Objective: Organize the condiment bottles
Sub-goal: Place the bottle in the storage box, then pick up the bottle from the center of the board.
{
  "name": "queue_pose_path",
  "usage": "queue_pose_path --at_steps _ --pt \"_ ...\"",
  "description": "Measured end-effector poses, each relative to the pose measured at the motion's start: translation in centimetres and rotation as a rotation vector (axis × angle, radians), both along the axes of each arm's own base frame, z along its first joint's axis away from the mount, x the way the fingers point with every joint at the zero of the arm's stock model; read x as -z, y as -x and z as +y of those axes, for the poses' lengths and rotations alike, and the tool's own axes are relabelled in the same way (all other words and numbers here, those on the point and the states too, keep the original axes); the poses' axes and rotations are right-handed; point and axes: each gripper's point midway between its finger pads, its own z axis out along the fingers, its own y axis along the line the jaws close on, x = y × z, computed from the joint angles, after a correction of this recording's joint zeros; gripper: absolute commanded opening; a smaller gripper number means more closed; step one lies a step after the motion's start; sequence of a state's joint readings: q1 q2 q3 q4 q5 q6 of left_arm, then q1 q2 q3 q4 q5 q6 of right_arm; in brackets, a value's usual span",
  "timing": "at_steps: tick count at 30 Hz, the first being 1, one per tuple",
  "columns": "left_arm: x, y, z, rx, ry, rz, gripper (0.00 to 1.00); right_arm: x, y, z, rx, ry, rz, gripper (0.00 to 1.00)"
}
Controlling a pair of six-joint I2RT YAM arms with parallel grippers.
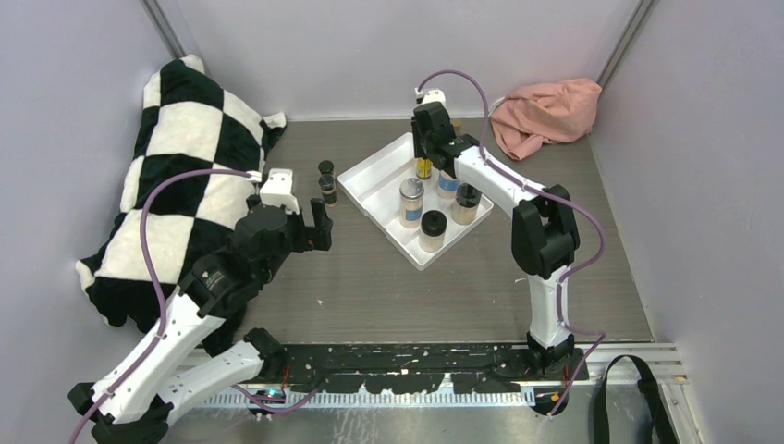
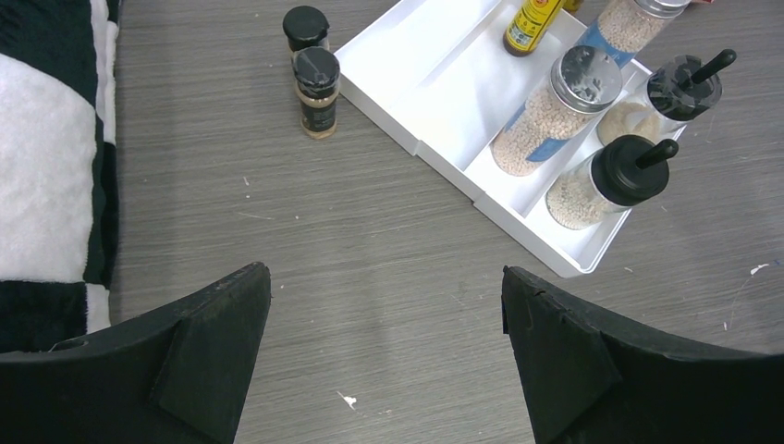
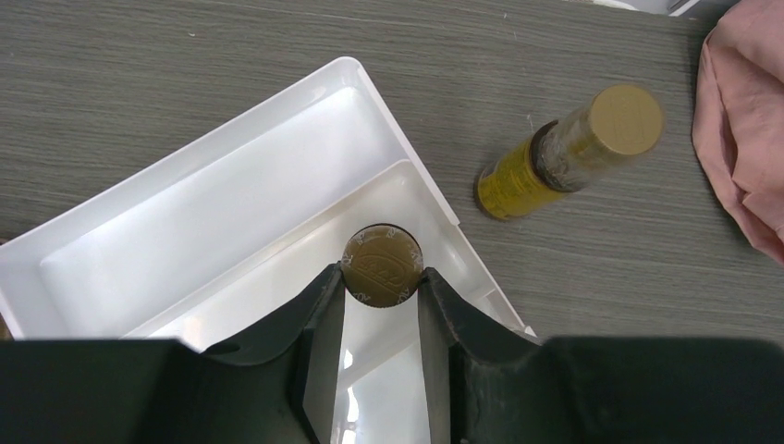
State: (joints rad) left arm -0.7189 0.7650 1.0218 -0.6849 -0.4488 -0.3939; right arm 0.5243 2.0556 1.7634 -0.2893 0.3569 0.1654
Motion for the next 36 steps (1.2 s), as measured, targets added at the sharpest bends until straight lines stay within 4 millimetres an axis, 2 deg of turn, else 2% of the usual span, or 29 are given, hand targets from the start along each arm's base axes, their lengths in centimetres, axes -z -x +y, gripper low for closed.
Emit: queue_pose_path --at_steps 2,6,17,21,26,29,30,33,36 --pt "-0.1 0.1 0.0 0.001 0.005 -0.001 0.96 0.0 0.2 0.1 -0.001 -0.002 0.002 0.52" --pt "-0.1 0.1 -0.1 -0.002 0.017 0.001 0.96 0.8 1.0 0.3 -0.011 0.008 0.028 0.64" --pt "-0.1 0.1 -0.2 0.000 0.024 0.005 0.95 1.4 1.8 0.8 -0.025 0.019 0.055 0.67" --pt "0.0 0.2 -0.3 0.005 0.026 0.007 0.95 0.8 1.7 0.7 -0.024 0.018 0.047 0.68" --pt "0.0 0.2 -0.3 0.005 0.025 0.008 0.95 -1.4 1.0 1.0 -0.021 0.007 0.007 0.68" --pt "0.0 0.2 -0.3 0.005 0.025 0.008 0.95 -4.0 0.2 0.9 -0.008 -0.006 -0.041 0.68" --pt "0.0 0.1 -0.3 0.005 0.024 0.009 0.95 -5.4 -0.3 0.7 0.004 -0.019 -0.071 0.68" --pt "0.0 0.1 -0.3 0.005 0.022 0.011 0.95 -7.7 -1.0 0.4 0.022 -0.039 -0.115 0.68" --pt "0.1 0.1 -0.4 0.006 0.020 0.012 0.95 -10.1 -1.8 -1.0 0.066 -0.052 -0.154 0.68"
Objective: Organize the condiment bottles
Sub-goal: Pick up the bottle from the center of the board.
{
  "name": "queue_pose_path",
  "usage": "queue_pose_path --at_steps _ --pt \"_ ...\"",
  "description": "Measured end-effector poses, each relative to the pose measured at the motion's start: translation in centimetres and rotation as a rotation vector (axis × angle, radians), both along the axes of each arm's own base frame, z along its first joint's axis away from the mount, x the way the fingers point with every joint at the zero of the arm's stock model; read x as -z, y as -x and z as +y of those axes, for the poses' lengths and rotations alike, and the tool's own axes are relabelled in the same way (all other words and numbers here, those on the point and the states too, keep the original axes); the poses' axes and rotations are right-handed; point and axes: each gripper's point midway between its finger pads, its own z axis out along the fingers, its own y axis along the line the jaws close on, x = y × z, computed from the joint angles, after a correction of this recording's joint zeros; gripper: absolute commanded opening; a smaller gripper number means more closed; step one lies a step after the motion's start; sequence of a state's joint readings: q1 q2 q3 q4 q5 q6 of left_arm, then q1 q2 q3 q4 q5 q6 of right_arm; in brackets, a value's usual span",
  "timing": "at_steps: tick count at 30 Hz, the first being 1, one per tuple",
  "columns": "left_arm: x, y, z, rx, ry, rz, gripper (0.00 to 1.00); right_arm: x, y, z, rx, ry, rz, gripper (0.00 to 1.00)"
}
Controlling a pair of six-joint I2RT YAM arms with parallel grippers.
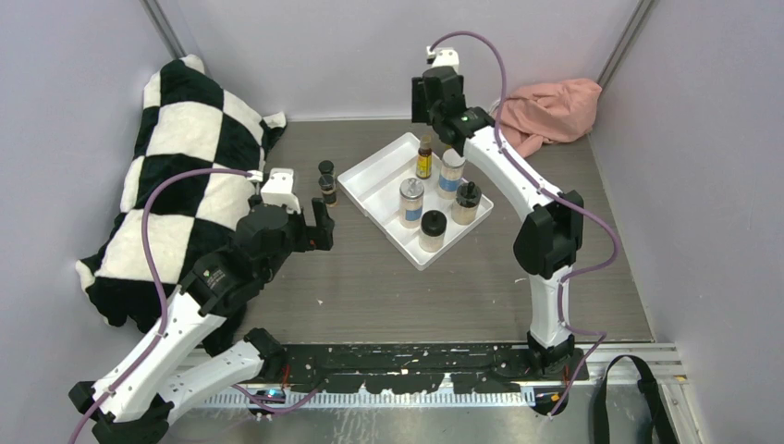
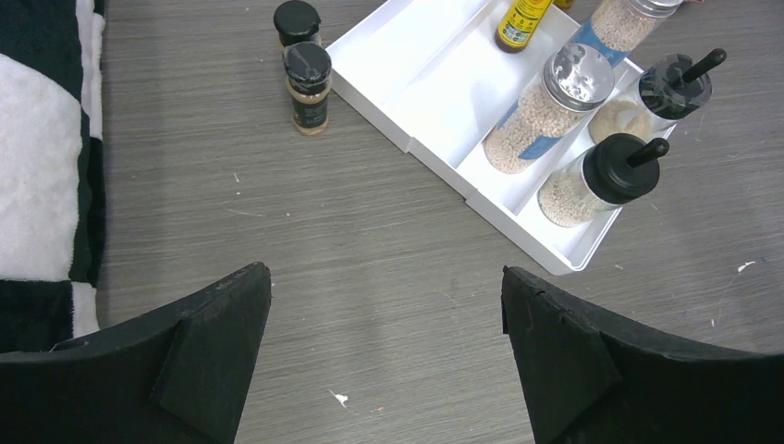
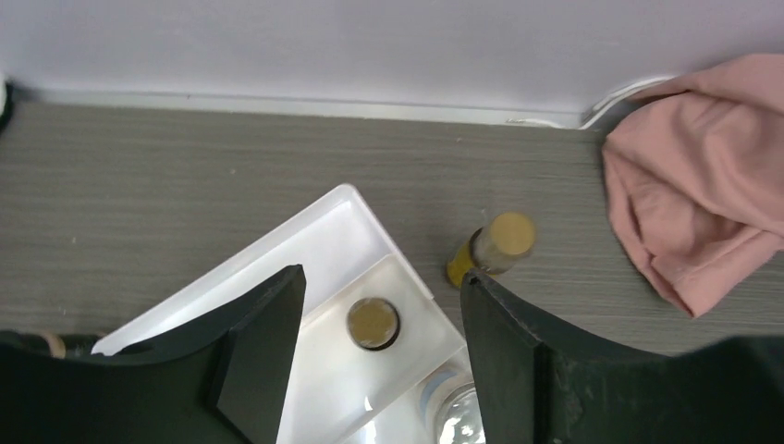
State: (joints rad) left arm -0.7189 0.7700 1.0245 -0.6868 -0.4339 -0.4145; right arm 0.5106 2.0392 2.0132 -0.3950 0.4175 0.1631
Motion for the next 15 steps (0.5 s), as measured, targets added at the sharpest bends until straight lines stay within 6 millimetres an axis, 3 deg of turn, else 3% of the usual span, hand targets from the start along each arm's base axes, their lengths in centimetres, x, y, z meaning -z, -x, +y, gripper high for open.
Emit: queue_pose_path --at_steps 4,8,15 --pt "0.1 -0.1 0.0 0.001 -0.005 0.003 0.95 -2.7 -1.7 -2.9 0.082 -0.026 -0.035 0.68" --pt "0.3 -0.1 -0.1 0.001 -0.011 0.008 0.95 -3.3 -3.4 -5.6 0.152 -0.046 -0.042 0.68" --pt "0.6 -0.3 -0.3 0.001 -0.020 0.018 0.96 2.7 -5.2 -8.7 0.229 -0.028 0.088 0.68"
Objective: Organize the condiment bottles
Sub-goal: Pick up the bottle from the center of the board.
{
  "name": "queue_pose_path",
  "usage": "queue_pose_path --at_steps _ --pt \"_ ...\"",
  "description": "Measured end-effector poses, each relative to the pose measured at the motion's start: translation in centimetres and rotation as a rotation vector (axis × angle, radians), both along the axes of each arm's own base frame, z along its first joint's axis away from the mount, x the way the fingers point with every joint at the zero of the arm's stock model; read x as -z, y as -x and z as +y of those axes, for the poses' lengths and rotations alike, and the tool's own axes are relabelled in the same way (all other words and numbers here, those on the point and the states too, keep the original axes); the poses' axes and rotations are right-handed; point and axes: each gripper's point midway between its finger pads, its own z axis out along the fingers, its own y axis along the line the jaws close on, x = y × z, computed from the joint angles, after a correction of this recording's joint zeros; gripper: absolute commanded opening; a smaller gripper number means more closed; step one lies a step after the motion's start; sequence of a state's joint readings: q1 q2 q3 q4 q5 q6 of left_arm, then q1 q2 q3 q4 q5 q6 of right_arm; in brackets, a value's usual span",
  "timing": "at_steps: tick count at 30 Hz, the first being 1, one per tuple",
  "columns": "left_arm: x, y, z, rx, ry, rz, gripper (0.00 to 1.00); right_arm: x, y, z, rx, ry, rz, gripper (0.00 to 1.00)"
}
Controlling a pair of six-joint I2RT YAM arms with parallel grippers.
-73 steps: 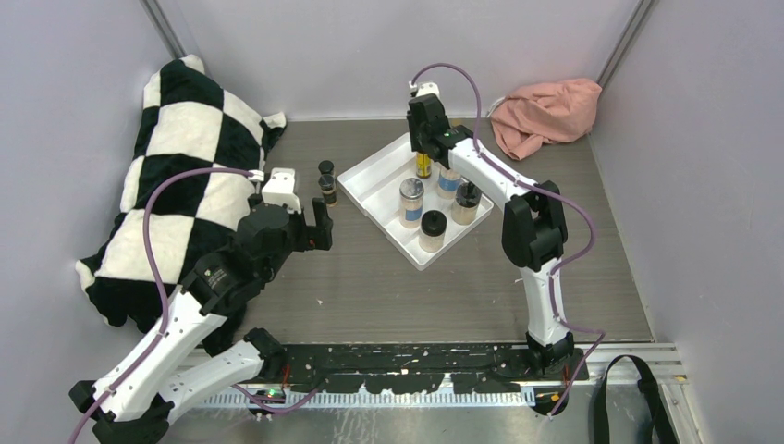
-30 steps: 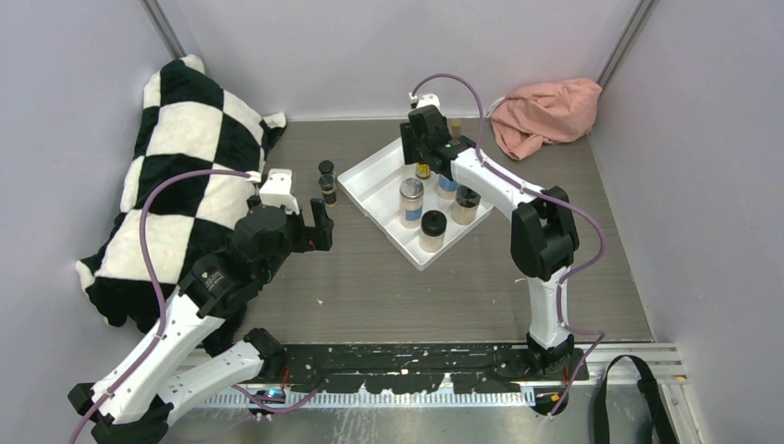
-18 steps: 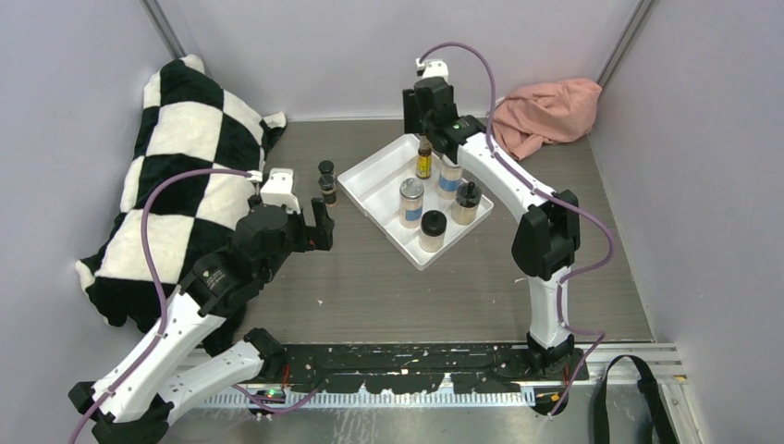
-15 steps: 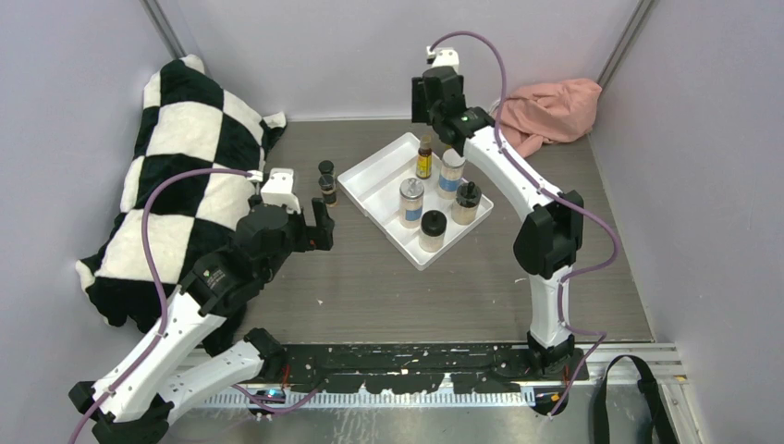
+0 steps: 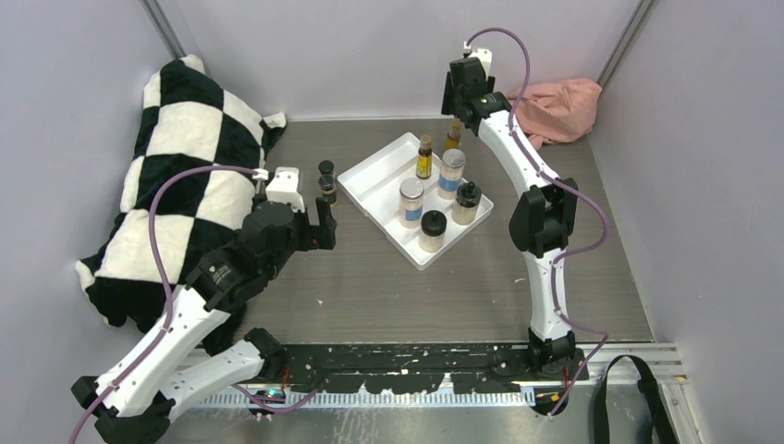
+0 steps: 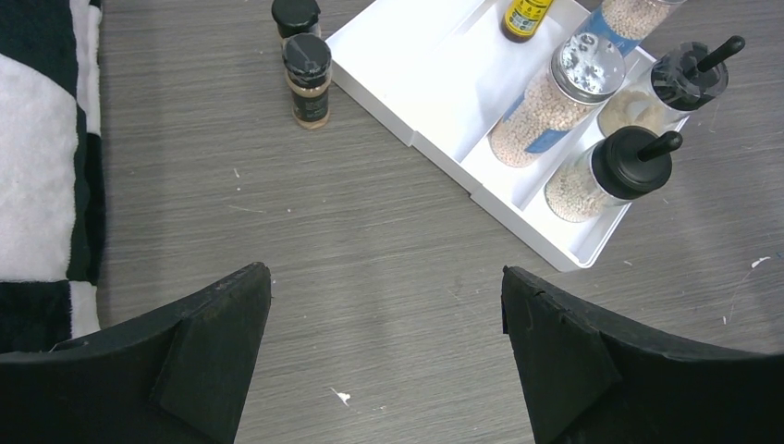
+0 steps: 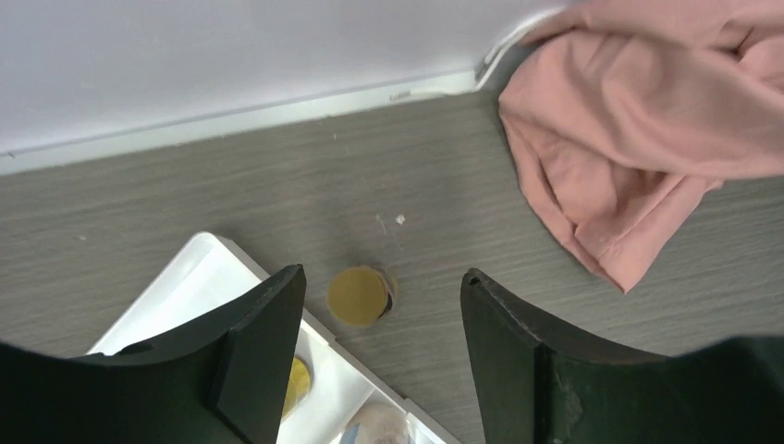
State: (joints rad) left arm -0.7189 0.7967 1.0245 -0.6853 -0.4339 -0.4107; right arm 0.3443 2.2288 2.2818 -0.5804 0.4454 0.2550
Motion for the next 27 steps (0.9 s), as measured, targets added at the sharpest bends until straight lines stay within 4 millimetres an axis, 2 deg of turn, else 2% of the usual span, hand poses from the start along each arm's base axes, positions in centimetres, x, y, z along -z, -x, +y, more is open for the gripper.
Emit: queue_pose_path --at_steps 4,11,18,27 --pt "0.2 -0.1 -0.1 0.000 -0.006 0.007 0.96 2.9 0.4 0.4 -0.013 0.000 0.070 0.68" --pt "0.6 -0.3 -0.3 0.000 -0.018 0.020 0.96 4.0 0.6 0.9 -0.028 -0.022 0.091 0.68" --pt "0.6 -0.3 -0.3 0.000 -0.017 0.020 0.96 6.8 1.2 0.9 -0.033 -0.018 0.146 0.68" --pt "0.6 -0.4 -0.3 0.000 -0.018 0.020 0.96 6.8 0.7 0.8 -0.038 -0.034 0.129 0.67"
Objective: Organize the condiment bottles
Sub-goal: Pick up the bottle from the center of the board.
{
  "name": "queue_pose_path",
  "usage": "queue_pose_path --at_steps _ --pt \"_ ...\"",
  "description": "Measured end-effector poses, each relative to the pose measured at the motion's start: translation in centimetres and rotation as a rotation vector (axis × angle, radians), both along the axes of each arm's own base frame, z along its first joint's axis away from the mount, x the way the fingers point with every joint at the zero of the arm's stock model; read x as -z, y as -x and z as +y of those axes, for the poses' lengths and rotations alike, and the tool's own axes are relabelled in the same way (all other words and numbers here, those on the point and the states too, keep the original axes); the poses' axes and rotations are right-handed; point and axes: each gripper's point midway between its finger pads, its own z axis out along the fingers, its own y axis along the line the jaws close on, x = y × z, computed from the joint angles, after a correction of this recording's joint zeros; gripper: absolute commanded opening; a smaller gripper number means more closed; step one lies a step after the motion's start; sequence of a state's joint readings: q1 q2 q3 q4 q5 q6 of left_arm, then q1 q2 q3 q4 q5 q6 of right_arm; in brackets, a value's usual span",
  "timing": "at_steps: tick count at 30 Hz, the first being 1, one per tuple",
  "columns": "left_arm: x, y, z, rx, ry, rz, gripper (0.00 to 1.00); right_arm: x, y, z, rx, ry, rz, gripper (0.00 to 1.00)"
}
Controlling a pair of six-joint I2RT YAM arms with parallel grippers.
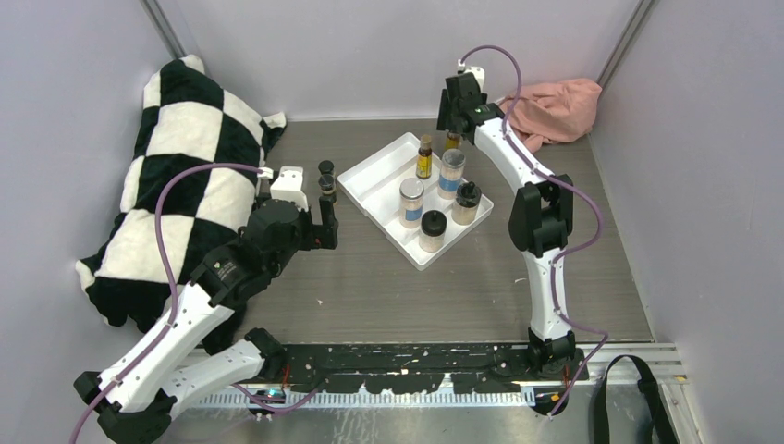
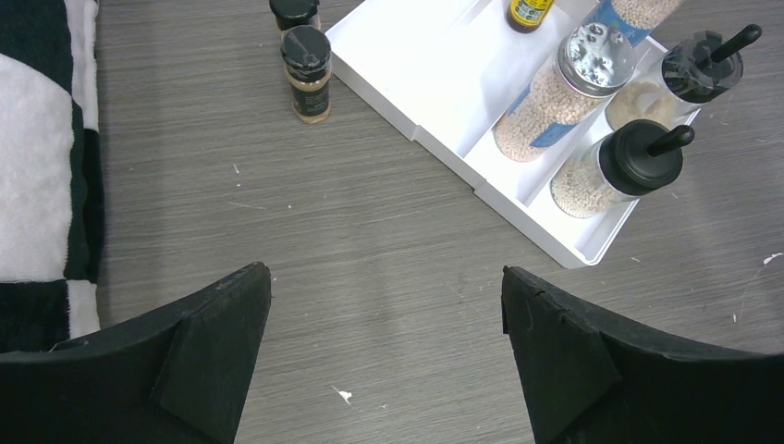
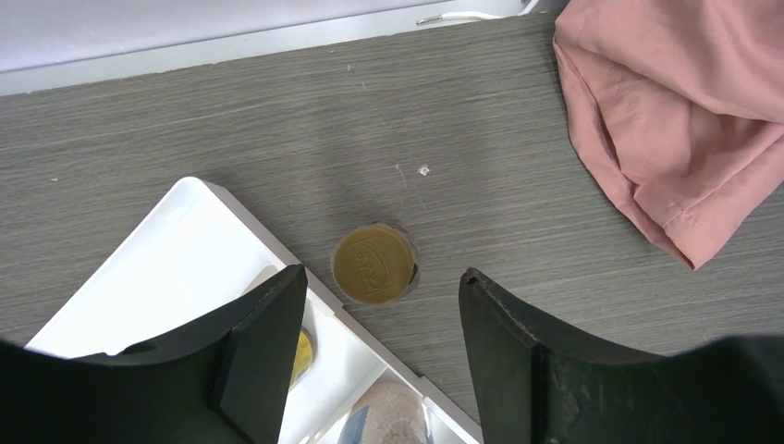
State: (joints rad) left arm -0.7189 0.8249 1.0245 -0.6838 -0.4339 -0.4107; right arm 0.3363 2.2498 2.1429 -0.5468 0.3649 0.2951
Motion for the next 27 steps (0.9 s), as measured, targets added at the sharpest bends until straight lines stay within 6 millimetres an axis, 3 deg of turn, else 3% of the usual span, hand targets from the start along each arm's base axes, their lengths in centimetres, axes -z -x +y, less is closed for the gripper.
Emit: queue_pose_path --at_steps 7,13,19,21,27 --pt "0.0 0.0 0.0 0.000 0.000 0.000 0.96 0.4 -0.3 -0.3 0.000 -0.006 0.002 0.58" --pt "0.0 0.0 0.0 -0.002 -0.001 -0.001 0.96 1.9 -0.8 -0.1 -0.006 -0.008 0.020 0.48" --pt "-0.1 -0.2 0.0 -0.004 0.001 -0.006 0.96 2.8 -1.1 -0.1 -0.015 -0.001 0.032 0.09" --pt "-0.1 -0.2 -0.1 -0.004 0.002 -0.007 0.96 2.8 -1.1 0.0 -0.018 -0.012 0.034 0.01" --pt "0.1 -0.4 -0.1 -0.006 -0.005 -0.003 0.96 2.9 -1.1 0.0 -0.025 -0.006 0.038 0.01"
